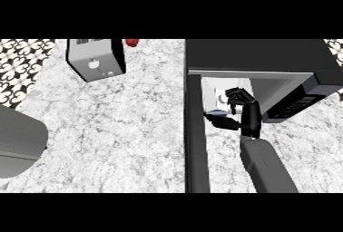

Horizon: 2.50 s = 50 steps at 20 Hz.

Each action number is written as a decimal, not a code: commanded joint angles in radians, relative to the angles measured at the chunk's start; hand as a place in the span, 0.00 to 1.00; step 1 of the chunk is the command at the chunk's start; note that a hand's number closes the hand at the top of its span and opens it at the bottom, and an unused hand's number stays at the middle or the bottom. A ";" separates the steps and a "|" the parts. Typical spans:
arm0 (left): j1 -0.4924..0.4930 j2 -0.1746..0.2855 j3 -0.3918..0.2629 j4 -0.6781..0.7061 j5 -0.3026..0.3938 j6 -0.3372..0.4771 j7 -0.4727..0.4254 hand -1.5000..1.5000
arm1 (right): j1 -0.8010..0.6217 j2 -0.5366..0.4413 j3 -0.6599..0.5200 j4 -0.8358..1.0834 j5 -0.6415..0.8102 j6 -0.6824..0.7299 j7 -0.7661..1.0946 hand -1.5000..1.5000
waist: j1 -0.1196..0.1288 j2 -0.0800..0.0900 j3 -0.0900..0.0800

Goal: Pick up the milk, place it into the microwave and close the microwave

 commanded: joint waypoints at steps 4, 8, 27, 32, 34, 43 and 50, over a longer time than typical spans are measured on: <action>0.030 0.028 0.017 0.035 0.002 -0.057 -0.046 0.00 | -0.196 -0.032 -0.075 0.349 0.057 -0.115 -0.096 1.00 | 0.026 0.007 0.001; -0.018 0.014 0.022 0.052 0.006 -0.047 -0.039 0.00 | -0.258 -0.156 -0.125 0.473 0.039 -0.015 -0.143 1.00 | 0.034 0.016 0.002; -0.086 0.005 0.019 0.090 0.000 -0.047 -0.007 0.00 | -0.463 -0.191 -0.204 0.620 0.055 -0.197 -0.279 1.00 | 0.080 0.038 0.005; -0.123 0.012 0.035 0.102 0.021 -0.058 0.005 0.00 | -0.491 -0.220 -0.188 0.649 0.106 -0.350 -0.294 1.00 | 0.087 0.045 0.003; -0.095 0.036 0.029 0.095 0.015 -0.083 0.004 0.00 | -0.486 -0.222 -0.203 0.650 0.103 -0.417 -0.300 1.00 | 0.093 0.043 0.004; -0.148 0.034 0.047 0.127 0.023 -0.079 0.017 0.00 | -0.498 -0.199 -0.237 0.655 0.104 -0.526 -0.312 1.00 | 0.106 0.056 0.005; -0.144 0.038 0.039 0.114 0.002 -0.088 -0.005 0.00 | -0.399 -0.303 -0.125 0.834 0.256 -0.798 0.014 0.00 | 0.137 0.081 -0.006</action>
